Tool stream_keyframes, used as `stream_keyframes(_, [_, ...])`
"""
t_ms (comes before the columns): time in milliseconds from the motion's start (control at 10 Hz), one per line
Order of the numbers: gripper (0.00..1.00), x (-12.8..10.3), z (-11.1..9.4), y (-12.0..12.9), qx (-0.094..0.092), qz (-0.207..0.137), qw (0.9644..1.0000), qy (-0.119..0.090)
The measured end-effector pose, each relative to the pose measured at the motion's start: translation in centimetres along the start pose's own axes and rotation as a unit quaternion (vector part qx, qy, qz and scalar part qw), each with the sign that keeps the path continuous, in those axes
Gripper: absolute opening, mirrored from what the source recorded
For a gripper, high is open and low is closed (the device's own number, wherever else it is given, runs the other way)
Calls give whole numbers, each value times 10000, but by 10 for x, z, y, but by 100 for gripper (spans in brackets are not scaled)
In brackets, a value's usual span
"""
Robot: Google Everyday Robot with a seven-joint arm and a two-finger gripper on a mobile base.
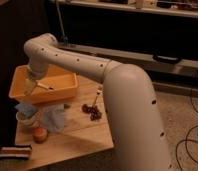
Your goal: Place sponge in table surface
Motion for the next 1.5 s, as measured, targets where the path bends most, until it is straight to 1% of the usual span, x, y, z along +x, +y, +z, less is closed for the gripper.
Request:
stream_keyframes(100, [80,-3,4,16,37,87,9998,166])
stream_keyframes(200, [80,-5,13,34,17,126,9995,292])
stream_keyframes(300, [80,-5,22,49,-64,151,9994,293])
stream_keyframes(400, [80,-2,28,53,-47,167,9995,250])
stream_keyframes(500, [80,-1,36,58,-83,140,9997,203])
stream_keyframes(700, [80,3,54,59,-88,78,9998,189])
stream_keyframes(1000, [80,2,78,59,-18,9,9993,386])
stream_keyframes(1100, [80,3,84,56,28,16,9990,437])
stream_keyframes(1300, [80,2,93,55,14,68,9987,512])
stream_keyframes(1500, [80,3,100,59,-58,142,9983,570])
